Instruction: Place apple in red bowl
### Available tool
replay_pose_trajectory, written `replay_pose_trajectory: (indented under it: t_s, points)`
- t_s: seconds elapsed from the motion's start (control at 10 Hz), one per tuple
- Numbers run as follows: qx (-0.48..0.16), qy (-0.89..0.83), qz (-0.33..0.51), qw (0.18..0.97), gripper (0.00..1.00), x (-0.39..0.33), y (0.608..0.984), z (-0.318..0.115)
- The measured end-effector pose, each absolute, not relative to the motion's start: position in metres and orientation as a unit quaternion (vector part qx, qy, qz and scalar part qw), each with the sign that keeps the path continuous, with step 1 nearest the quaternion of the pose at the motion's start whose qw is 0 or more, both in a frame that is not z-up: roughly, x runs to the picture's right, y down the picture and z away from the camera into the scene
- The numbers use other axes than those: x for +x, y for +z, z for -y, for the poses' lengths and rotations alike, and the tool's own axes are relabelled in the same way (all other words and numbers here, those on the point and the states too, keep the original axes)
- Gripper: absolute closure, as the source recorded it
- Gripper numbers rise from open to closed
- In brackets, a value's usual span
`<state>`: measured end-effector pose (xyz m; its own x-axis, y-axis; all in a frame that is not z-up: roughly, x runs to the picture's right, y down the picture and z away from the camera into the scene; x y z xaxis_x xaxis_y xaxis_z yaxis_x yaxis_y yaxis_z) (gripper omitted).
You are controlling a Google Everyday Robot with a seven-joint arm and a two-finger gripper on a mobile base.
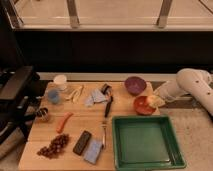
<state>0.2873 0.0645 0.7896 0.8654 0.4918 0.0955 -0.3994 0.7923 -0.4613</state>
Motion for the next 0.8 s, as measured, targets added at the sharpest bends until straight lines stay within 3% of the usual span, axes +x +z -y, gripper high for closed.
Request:
replay_pose_trajectory:
  t_s: [0.2,0.8]
  points:
    - [-0.232,0.236,0.107,0.938,0.3,0.284,0.803,-0.072]
    - [-0.247,0.243,0.12,0.93,0.28,0.281,0.814,-0.08]
